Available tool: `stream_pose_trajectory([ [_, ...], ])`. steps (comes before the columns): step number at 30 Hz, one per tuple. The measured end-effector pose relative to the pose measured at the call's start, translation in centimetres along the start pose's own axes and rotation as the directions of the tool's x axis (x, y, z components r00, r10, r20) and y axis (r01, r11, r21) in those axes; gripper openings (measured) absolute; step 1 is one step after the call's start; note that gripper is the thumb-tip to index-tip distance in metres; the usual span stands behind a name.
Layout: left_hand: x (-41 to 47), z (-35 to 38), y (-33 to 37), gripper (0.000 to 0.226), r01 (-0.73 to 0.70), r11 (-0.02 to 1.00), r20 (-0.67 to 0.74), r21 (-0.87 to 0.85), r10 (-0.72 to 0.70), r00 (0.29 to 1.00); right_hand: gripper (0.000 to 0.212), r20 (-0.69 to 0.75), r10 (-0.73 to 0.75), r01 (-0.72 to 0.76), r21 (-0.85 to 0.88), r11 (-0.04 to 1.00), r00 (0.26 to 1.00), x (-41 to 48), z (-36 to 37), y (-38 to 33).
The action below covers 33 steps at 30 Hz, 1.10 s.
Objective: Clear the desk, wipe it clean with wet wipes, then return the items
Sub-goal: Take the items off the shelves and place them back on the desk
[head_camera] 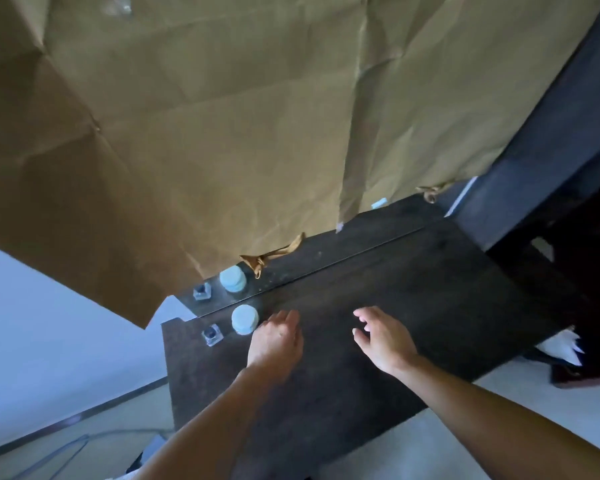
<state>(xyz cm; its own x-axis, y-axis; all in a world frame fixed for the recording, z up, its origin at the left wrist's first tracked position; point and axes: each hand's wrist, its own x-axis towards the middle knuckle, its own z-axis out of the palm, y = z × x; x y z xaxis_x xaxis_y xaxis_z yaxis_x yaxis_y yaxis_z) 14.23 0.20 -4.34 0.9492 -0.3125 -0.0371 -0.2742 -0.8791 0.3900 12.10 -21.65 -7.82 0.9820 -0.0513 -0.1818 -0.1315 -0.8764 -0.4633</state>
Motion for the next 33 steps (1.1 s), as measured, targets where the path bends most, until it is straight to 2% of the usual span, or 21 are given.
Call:
stream_pose_trajectory([
  [5,0.0,2.8,10.8,0.018,-0.081,0.996,0.018,0.023,0.080,0.997,0.034,-0.064,0.056,-0.057,-0.015,0.998,0.996,-4.9,-6.3,9.3],
  [10,0.4,6.4,21.3,0.019,-0.171,0.985,0.043,0.034,0.170,0.985,0.031,-0.119,0.142,-0.148,-0.049,0.988,0.983,-9.0,-12.7,18.9],
  [15,1.7,8.4,29.4,0.024,-0.280,0.960,0.065,0.029,0.278,0.959,0.031,-0.181,0.248,-0.251,0.004,0.968,0.952,-11.5,-18.2,25.9],
  [19,4.6,9.3,33.9,0.024,-0.357,0.934,0.061,-0.001,0.356,0.932,0.031,-0.229,0.301,-0.296,0.056,0.954,0.926,-11.6,-20.9,29.9],
  [23,8.8,10.6,37.6,0.022,-0.414,0.910,0.070,-0.011,0.414,0.908,0.030,-0.217,0.337,-0.331,0.065,0.941,0.916,-10.0,-22.8,33.5],
  [33,20.7,12.7,44.5,0.024,-0.420,0.907,0.127,-0.034,0.421,0.898,0.034,-0.218,0.320,-0.337,-0.044,0.941,0.922,-0.7,-29.4,40.2],
])
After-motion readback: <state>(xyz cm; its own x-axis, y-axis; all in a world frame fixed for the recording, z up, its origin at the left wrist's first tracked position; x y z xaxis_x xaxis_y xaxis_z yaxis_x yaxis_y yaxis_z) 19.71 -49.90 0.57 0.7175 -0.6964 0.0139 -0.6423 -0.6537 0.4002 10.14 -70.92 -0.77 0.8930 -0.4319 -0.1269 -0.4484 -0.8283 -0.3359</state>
